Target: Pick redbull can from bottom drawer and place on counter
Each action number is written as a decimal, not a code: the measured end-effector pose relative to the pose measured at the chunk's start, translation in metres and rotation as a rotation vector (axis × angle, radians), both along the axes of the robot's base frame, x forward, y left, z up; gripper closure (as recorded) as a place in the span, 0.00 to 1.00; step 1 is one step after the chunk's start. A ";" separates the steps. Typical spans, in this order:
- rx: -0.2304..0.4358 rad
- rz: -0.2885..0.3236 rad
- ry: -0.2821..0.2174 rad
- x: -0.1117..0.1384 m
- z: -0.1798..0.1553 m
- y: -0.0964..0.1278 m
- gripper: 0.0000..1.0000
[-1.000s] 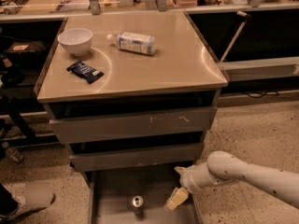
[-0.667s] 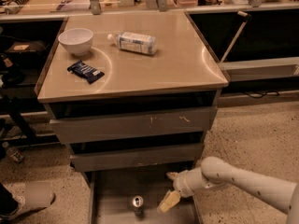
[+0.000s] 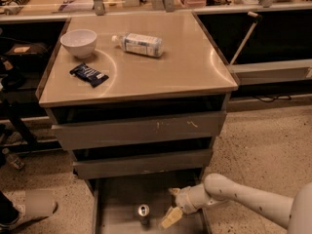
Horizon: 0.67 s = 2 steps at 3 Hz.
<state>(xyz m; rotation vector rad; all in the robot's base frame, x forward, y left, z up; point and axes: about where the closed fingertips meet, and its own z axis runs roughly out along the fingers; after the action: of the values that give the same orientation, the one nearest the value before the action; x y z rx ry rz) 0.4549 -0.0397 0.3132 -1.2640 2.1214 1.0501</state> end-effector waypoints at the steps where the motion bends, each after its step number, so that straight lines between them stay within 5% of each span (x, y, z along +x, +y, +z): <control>1: 0.041 0.011 -0.065 0.016 -0.022 0.029 0.00; 2: 0.055 0.008 -0.123 0.041 -0.052 0.064 0.00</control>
Offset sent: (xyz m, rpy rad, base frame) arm 0.0655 0.0704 -0.0464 0.0803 -0.2146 0.0090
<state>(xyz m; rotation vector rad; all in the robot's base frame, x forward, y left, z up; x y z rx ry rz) 0.4956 0.0246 0.2615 -1.2779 1.9844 1.0004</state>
